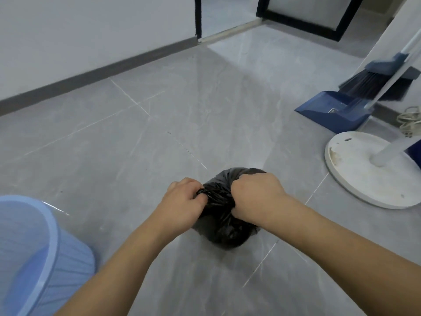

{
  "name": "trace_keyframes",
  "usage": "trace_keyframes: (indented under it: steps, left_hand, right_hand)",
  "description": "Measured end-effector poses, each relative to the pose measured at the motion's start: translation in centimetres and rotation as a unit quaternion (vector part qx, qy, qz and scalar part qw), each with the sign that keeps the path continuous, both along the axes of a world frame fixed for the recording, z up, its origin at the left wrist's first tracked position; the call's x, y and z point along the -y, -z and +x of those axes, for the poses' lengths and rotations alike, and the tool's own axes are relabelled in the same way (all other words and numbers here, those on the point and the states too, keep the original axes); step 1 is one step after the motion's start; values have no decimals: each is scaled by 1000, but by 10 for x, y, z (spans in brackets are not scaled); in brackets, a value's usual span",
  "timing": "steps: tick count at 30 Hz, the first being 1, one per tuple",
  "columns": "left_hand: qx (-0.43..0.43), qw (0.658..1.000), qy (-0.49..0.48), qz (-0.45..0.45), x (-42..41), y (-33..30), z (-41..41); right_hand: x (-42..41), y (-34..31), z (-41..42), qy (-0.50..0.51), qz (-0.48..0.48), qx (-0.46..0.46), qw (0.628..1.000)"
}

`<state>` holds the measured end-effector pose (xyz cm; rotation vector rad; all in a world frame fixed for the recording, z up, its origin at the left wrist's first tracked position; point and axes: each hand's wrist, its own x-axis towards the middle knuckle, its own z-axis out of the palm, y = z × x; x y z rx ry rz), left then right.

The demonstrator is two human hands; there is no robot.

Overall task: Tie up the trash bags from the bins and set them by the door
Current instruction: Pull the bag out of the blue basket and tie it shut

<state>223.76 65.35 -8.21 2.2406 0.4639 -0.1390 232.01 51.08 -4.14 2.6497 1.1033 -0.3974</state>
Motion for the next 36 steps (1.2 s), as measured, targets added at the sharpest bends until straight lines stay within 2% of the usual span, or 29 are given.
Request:
trace_keyframes:
  steps: [4,6,8,10,11,13,16,20,23,25,26,29,31,32,34,36]
  left_hand:
    - [29,998,-36,-33,7,1,1]
    - [63,994,-66,-63,11,-2,0]
    - [93,979,-101,-150,14,-3,1]
    - [102,953,-127,-255,18,-5,5]
    - [105,946,-136,-275,21,-6,9]
    - [110,946,-158,-261,29,-7,16]
    - [74,947,-185,-250,41,-5,27]
    - [38,930,-197,-308,45,-9,34]
    - [46,915,-138,-376,41,-8,24]
    - [58,935,-82,-341,41,-4,15]
    - [71,952,-56,-291,42,0,13]
    - [120,991,-13,-64,45,11,13]
    - [148,986,-15,75,45,15,14]
    - [156,981,-17,117,43,18,14]
    - [157,975,-22,157,40,25,15]
    - [155,977,-32,147,39,30,16]
  right_hand:
    - [14,13,-6,-22,124,175,977]
    - [23,15,-5,-39,191,207,959]
    - [33,21,-2,-80,222,228,945]
    - [41,24,1,-115,246,226,936]
    - [44,25,3,-131,262,222,930]
    - [51,30,9,-146,300,215,918]
    - [57,34,14,-143,351,206,902]
    - [60,36,14,-166,369,183,896]
    - [63,35,15,-136,367,135,910]
    - [63,36,16,-110,350,93,925]
    - [62,35,16,-84,347,65,932]
    - [56,32,17,18,367,-66,928]
    - [52,26,18,96,393,-193,894]
    - [51,23,18,139,400,-272,864]
    - [51,17,17,203,388,-410,800]
    - [51,17,17,215,372,-449,784]
